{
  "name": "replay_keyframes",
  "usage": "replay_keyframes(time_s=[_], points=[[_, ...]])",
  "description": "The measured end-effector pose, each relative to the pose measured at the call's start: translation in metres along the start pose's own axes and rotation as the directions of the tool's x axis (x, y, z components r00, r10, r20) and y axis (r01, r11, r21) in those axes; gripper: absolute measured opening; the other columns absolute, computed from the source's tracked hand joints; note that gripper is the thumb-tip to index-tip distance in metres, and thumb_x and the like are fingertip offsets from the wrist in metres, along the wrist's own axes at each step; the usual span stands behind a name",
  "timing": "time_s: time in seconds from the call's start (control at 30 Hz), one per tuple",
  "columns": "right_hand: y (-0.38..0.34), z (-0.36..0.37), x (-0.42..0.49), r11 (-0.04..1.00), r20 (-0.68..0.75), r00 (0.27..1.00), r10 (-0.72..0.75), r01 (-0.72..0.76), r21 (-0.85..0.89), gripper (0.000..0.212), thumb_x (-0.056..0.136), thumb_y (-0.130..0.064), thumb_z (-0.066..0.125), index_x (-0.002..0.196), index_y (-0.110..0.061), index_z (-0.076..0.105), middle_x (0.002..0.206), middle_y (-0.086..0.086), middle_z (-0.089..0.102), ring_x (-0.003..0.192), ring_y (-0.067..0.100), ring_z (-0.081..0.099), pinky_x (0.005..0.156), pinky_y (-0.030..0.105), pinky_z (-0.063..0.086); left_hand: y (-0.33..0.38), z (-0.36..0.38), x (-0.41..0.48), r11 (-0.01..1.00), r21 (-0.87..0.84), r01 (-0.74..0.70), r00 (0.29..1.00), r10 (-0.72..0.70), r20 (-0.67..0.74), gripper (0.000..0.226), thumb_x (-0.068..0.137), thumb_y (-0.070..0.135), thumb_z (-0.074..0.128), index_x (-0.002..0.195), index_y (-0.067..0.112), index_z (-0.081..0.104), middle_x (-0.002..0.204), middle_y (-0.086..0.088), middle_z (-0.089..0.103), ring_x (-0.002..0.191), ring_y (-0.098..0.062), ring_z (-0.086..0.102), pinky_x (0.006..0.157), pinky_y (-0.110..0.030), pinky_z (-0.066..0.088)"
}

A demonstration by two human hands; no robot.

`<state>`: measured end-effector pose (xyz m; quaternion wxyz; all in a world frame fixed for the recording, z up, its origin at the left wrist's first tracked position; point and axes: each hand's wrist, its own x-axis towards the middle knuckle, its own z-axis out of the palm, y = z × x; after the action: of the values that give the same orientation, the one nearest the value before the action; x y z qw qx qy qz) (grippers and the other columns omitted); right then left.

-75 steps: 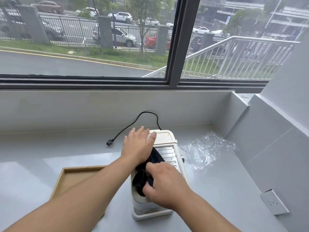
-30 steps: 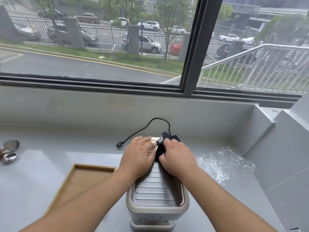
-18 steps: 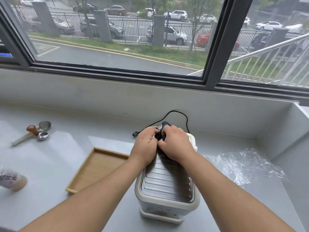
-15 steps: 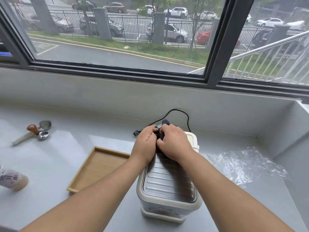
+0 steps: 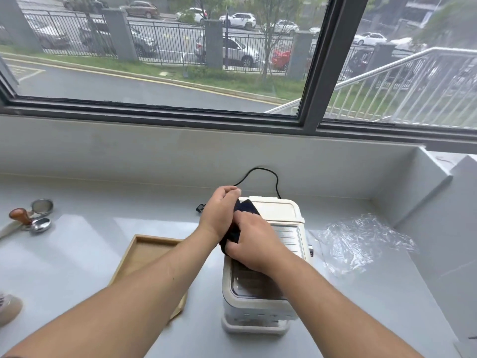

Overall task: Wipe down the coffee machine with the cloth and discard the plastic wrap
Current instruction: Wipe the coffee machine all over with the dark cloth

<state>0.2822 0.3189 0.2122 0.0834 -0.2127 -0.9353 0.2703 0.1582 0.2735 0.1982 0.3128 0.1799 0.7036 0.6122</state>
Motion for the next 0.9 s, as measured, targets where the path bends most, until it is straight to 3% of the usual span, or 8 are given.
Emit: replay_keyframes(time_s=[0.1,0.2,0.33,0.43,0.5,0.7,0.83,0.9], points=[[-0.010,0.005,-0.017,1.000,0.010,1.000,-0.002,0.002,-0.007,0.024,0.083,-0.039,0.064,0.098,-0.022,0.058,0.092,-0.004,0.061,0.090,0.021,0.056,0.080,0.036,0.047,0.003,-0.002,-0.002,0.989,0.142,-0.031,0.999,0.024,0.046,0.035,0.072,0.063,0.058,0.096,0.041,0.071,0.081,0.034,0.069,0.078,0.011,0.062,0.074,-0.027,0.044],[-0.018,0.006,-0.029,1.000,-0.010,1.000,0.012,-0.012,-0.028,0.025,0.083,-0.038,0.063,0.100,-0.020,0.059,0.095,-0.003,0.063,0.091,0.021,0.056,0.083,0.038,0.048,0.008,0.000,-0.005,0.952,0.298,-0.071,0.994,0.042,0.101,0.028,0.072,0.060,0.060,0.092,0.043,0.069,0.095,0.027,0.072,0.094,0.004,0.064,0.080,-0.028,0.047],[-0.024,0.011,-0.044,0.998,-0.012,0.999,0.031,-0.031,-0.046,0.019,0.082,-0.037,0.063,0.090,-0.023,0.053,0.089,-0.006,0.057,0.087,0.020,0.052,0.076,0.035,0.041,0.010,0.000,-0.006,0.907,0.404,-0.120,0.984,0.056,0.167,0.021,0.072,0.052,0.061,0.090,0.043,0.067,0.119,0.021,0.068,0.097,0.002,0.062,0.072,-0.025,0.040],[-0.027,0.013,-0.049,0.998,-0.022,0.998,0.051,-0.052,-0.040,0.019,0.082,-0.035,0.064,0.085,-0.025,0.048,0.087,-0.007,0.055,0.086,0.020,0.052,0.074,0.033,0.038,-0.004,-0.003,-0.005,0.907,0.385,-0.172,0.972,0.092,0.215,0.012,0.080,0.042,0.065,0.090,0.040,0.071,0.147,0.016,0.052,0.122,-0.001,0.049,0.094,-0.030,0.033],[-0.030,0.014,-0.049,0.997,-0.031,0.998,0.059,-0.061,-0.050,0.019,0.081,-0.034,0.063,0.086,-0.025,0.048,0.088,-0.005,0.056,0.087,0.021,0.052,0.076,0.033,0.039,-0.012,-0.006,-0.008,0.928,0.323,-0.186,0.969,0.118,0.219,0.013,0.079,0.039,0.064,0.087,0.038,0.074,0.156,0.012,0.047,0.130,0.000,0.044,0.099,-0.029,0.031],[-0.037,0.021,-0.055,0.994,-0.034,0.998,0.045,-0.048,-0.099,0.017,0.081,-0.040,0.056,0.081,-0.028,0.044,0.083,-0.008,0.053,0.081,0.019,0.049,0.073,0.032,0.039,-0.019,-0.014,-0.015,0.960,0.206,-0.190,0.965,0.144,0.218,0.016,0.074,0.043,0.060,0.083,0.047,0.074,0.156,0.016,0.048,0.138,-0.002,0.044,0.105,-0.030,0.032],[-0.041,0.029,-0.055,0.984,-0.065,0.995,0.082,-0.091,-0.150,0.016,0.083,-0.041,0.055,0.083,-0.027,0.046,0.085,-0.007,0.053,0.082,0.019,0.050,0.077,0.037,0.046,-0.025,-0.019,-0.015,0.960,0.195,-0.201,0.958,0.151,0.244,0.016,0.075,0.041,0.063,0.085,0.041,0.076,0.148,0.025,0.048,0.130,0.002,0.046,0.094,-0.017,0.033],[-0.043,0.031,-0.052,0.979,-0.088,0.990,0.114,-0.127,-0.160,0.018,0.083,-0.043,0.054,0.086,-0.026,0.048,0.087,-0.007,0.054,0.084,0.020,0.050,0.080,0.038,0.047,-0.027,-0.020,-0.018,0.962,0.165,-0.216,0.965,0.185,0.186,0.013,0.076,0.044,0.062,0.083,0.042,0.073,0.138,0.026,0.055,0.126,0.001,0.051,0.092,-0.019,0.036]])
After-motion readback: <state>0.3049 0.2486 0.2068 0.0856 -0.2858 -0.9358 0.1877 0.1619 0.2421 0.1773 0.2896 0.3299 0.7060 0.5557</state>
